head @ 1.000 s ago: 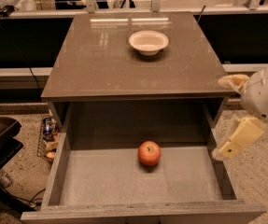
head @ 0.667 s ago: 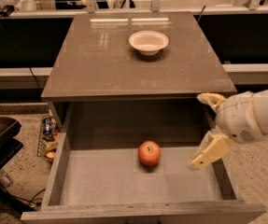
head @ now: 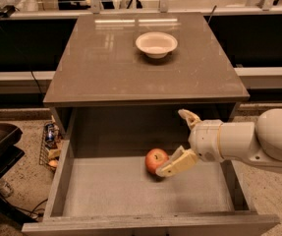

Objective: Pick apple from top drawer and place on counter

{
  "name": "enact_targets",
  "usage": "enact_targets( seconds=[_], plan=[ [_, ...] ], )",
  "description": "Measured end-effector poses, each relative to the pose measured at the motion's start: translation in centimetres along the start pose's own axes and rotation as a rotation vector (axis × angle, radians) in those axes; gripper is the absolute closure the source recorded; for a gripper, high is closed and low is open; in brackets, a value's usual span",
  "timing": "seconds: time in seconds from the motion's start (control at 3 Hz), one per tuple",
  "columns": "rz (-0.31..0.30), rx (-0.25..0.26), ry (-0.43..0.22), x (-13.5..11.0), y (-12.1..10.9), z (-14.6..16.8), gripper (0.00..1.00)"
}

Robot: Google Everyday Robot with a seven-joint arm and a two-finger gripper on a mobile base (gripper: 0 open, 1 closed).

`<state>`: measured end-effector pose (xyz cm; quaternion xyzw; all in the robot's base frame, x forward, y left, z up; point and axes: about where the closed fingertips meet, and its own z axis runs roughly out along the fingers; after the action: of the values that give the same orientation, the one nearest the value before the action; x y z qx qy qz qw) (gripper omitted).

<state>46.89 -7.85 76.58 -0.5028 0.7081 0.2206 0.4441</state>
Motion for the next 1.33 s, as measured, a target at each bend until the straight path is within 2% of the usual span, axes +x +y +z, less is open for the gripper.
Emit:
enact_targets(
  seconds=[0.33, 0.67, 1.33],
  plan=[
    [-0.003, 0.002, 0.008, -0.2, 0.0, -0.3, 0.00],
    [0.039, 0.022, 0.022, 2.5, -0.6, 0.2, 0.00],
    [0.046, 0.040, 0.008, 8.4, -2.7, 1.8, 0.00]
  ],
)
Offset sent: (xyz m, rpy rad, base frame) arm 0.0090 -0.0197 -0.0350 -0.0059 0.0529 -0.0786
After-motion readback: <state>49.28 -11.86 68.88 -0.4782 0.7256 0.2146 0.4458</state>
